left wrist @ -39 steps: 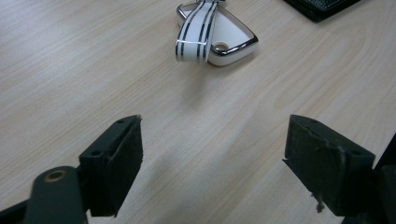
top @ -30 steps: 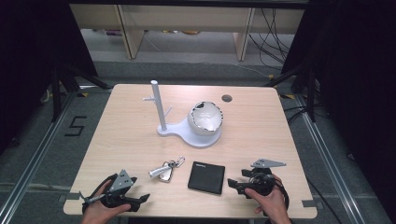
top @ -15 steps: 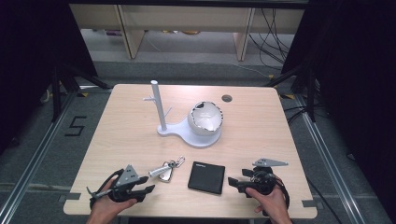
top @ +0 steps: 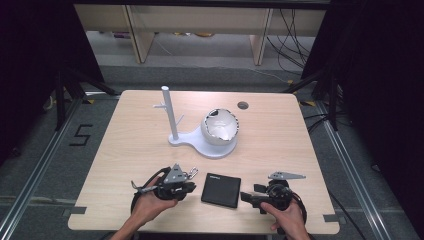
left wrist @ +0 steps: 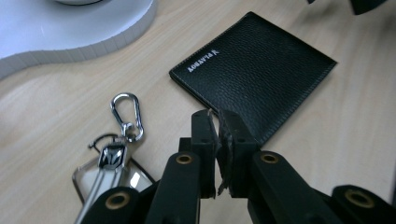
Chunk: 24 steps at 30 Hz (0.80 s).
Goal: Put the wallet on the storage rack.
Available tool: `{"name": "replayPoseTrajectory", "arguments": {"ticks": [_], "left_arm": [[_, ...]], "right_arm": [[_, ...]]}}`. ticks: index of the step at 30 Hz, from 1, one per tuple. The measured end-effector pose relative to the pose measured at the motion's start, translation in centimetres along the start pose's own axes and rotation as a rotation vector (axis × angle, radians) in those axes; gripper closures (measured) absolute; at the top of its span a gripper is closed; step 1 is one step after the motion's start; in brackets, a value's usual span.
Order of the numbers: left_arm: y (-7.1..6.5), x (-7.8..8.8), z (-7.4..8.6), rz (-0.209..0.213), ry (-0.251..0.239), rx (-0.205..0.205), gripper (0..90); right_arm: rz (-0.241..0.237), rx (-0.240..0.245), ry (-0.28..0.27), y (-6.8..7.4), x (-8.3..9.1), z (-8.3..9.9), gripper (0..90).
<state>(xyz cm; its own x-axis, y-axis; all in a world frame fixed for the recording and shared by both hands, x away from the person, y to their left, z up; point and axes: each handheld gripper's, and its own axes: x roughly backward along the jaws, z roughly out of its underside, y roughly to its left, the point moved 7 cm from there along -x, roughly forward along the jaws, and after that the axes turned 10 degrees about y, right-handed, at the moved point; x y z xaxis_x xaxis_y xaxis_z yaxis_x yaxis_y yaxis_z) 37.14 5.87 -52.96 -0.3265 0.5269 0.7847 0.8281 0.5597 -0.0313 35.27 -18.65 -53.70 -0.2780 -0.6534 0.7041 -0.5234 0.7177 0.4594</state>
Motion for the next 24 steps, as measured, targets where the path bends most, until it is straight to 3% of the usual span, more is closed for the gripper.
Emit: {"name": "replayPoseTrajectory", "arguments": {"ticks": [2,4,6,7,9,10,11,16,17,18,19,21,22,24], "left_arm": [[0.1,-0.8,-0.4,0.003,0.015,-0.004,84.8],[0.1,-1.7,-0.9,0.048,0.03,-0.049,85.1],[0.2,-2.0,-1.0,0.036,0.034,-0.045,85.3],[0.4,-2.4,-1.1,-0.01,0.039,0.007,85.6],[0.3,-2.8,-1.3,-0.007,0.043,0.016,86.0],[0.3,-2.9,-1.3,0.002,0.05,0.005,86.1],[0.3,-3.1,-1.4,-0.004,0.056,0.008,86.1],[0.4,-3.7,-1.4,0.0,0.079,0.006,86.4],[0.4,-3.8,-1.4,-0.002,0.082,0.006,86.4],[0.4,-3.9,-1.3,0.001,0.085,0.006,86.4],[0.3,-4.0,-1.3,0.003,0.093,0.006,86.4],[0.3,-4.2,-1.3,0.003,0.097,-0.001,86.4],[0.1,-4.3,-1.2,0.007,0.102,0.006,86.4],[0.0,-4.4,-1.2,0.0,0.112,-0.014,87.5]], "right_arm": [[-0.007,0.002,-0.003,0.1,0.0,0.0,25.0],[0.008,0.027,-0.002,-0.3,-0.1,-0.1,25.0],[0.011,0.025,-0.005,-0.3,-0.1,-0.1,25.1],[0.01,0.025,-0.004,-0.3,-0.1,-0.1,25.3],[0.009,0.027,-0.004,-0.3,-0.2,-0.1,25.4],[0.022,0.024,0.003,-0.5,-0.2,-0.1,25.5],[-0.009,-0.01,0.007,0.0,-0.2,0.0,25.5],[0.017,0.036,0.008,-0.3,-0.4,-0.1,25.9],[0.015,0.033,0.007,-0.3,-0.5,-0.1,25.9],[0.003,-0.003,0.019,0.0,-0.6,0.1,26.0],[0.015,0.025,0.016,-0.3,-0.6,0.0,26.1],[0.007,0.027,0.014,-0.2,-0.8,-0.1,26.2],[-0.005,-0.01,0.022,0.2,-0.8,0.0,26.4],[-0.01,-0.008,0.028,0.2,-1.0,0.0,26.6]]}}
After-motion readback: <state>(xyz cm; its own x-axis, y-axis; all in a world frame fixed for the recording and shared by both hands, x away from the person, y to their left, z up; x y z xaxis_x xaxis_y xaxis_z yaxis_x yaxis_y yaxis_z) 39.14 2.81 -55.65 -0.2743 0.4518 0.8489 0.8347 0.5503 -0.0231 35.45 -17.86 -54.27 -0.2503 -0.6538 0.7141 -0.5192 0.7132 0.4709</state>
